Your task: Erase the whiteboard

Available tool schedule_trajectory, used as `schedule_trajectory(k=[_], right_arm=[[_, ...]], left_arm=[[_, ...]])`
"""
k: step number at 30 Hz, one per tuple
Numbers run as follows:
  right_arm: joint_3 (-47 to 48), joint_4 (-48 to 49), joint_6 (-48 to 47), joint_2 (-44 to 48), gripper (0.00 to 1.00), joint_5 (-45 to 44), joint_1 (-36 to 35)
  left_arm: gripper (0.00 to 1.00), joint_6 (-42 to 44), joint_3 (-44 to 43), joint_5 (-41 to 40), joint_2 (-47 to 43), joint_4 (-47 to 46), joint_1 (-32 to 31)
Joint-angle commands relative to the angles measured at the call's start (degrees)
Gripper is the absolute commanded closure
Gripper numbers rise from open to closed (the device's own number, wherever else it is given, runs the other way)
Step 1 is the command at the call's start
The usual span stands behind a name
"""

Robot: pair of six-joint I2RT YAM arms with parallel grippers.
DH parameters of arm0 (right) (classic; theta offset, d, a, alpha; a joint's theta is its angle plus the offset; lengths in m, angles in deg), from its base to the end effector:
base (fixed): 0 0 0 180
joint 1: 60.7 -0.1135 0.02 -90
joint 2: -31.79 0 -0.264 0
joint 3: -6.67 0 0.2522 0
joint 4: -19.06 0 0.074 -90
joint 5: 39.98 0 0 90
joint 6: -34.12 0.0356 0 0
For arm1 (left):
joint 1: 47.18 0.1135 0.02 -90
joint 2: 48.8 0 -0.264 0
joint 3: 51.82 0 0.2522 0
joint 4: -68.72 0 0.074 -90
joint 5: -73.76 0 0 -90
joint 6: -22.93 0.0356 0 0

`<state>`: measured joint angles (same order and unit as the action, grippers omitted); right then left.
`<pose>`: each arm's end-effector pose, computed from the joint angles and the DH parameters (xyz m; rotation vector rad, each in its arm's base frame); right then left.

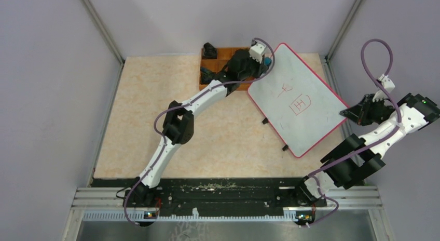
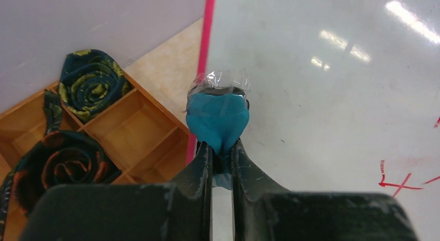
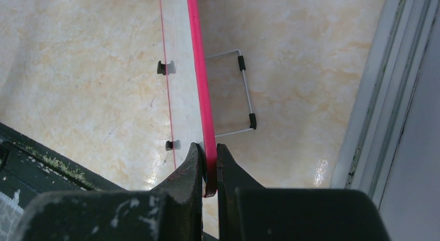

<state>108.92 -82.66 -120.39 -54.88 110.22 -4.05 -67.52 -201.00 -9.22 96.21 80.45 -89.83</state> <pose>0.1653 -0.1950 0.3533 -0.1881 2.1292 0.5458 0.4356 -0.4071 0.2688 0.7153 1.5935 -0.6608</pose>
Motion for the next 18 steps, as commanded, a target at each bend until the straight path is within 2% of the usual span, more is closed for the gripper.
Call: schedule_trajectory(k=[1, 8, 18], right_arm=[[-0.45, 2.11, -5.54, 1.45, 1.0, -4.88, -1.58], [-1.09, 2.06, -5.91, 2.13, 1.0, -5.89, -1.81], [-3.61, 2.11, -7.15, 5.08, 1.0, -6.5, -2.37]], left_arm=[[1.0, 0.51, 1.41, 0.76, 0.44, -0.04, -5.25], [1.0, 2.71, -1.51, -0.22, 0.69, -0.94, -10.09], [1.0, 3.44, -2.7, 2.02, -1.8, -2.04, -11.1]])
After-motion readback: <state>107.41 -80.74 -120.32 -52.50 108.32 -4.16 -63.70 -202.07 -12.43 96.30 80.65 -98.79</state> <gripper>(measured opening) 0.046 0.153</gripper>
